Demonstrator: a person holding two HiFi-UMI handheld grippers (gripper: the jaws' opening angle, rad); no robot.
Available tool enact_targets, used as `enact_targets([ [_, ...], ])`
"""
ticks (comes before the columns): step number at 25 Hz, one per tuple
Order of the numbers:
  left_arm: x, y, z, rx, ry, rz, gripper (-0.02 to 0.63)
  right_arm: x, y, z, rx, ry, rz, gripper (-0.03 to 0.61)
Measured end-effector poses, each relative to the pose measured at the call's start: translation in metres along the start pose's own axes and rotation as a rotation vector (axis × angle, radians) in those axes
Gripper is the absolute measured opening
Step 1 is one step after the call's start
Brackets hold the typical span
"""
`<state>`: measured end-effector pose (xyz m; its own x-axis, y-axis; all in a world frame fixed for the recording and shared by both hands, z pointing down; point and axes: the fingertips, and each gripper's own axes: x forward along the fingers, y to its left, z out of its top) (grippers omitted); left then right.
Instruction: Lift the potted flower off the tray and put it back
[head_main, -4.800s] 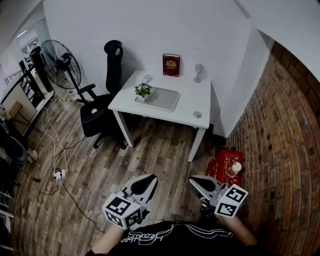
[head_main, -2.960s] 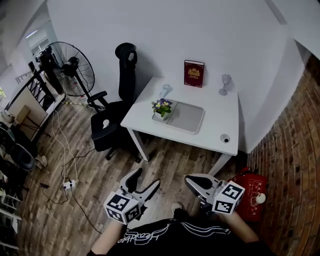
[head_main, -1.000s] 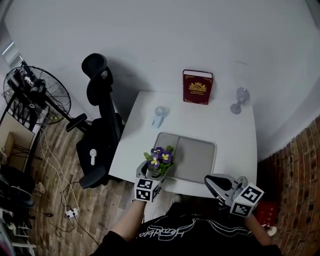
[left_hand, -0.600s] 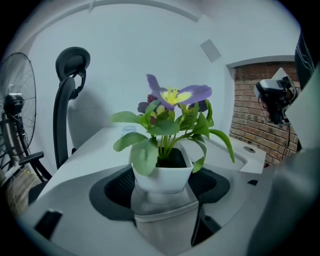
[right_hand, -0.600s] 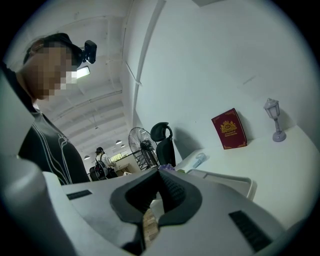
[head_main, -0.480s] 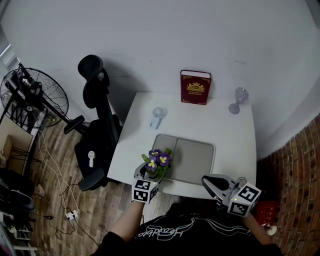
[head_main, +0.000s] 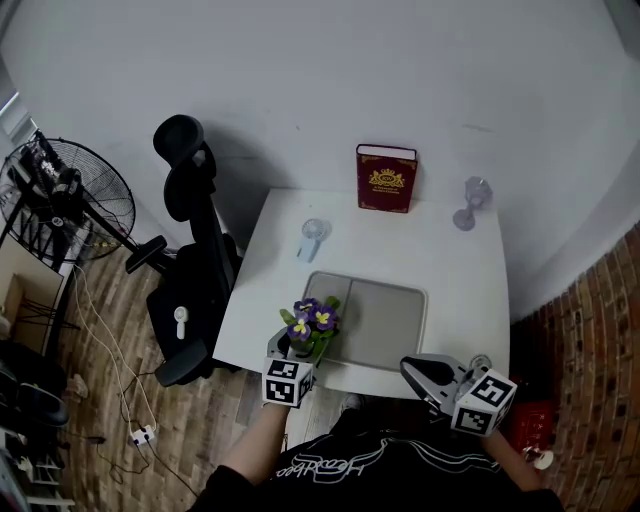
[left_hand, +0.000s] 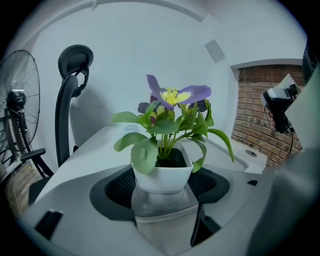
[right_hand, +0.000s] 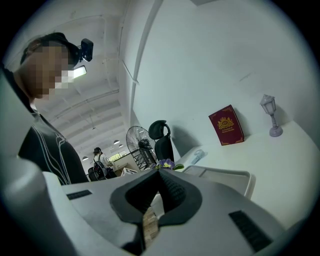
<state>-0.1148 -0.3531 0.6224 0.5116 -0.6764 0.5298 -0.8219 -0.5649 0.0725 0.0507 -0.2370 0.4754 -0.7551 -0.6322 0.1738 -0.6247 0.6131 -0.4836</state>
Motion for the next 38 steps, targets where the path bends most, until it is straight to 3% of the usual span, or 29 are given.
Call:
enact_targets([
  [7, -0.011, -0.006, 0.013, 0.003, -0.038, -0.015, 0.345, -0.008, 0.001, -0.001, 0.008, -0.016, -0.019, 0.003],
  [11, -0.028, -0.014, 0.03, -0.053, -0.075, -0.055, 0.345, -0.016, 0.004, 0.002, 0.009, -0.034, -0.032, 0.003],
  [17, -0.063, -0.041, 0.06, -0.092, -0.133, -0.111, 0.345, -0.032, 0.015, 0.002, 0.001, -0.056, -0.027, 0.003],
  [23, -0.112, -0.077, 0.076, -0.081, -0.17, -0.149, 0.345, -0.05, 0.03, 0.0, -0.013, -0.084, -0.014, 0.003],
  [34, -0.19, -0.152, 0.068, -0.14, -0.181, -0.261, 0.345, -0.079, 0.065, -0.024, -0.02, -0.084, 0.021, 0.003],
  [38, -0.204, -0.171, 0.056, -0.142, -0.183, -0.265, 0.345, -0.089, 0.077, -0.037, -0.024, -0.071, 0.038, 0.003],
])
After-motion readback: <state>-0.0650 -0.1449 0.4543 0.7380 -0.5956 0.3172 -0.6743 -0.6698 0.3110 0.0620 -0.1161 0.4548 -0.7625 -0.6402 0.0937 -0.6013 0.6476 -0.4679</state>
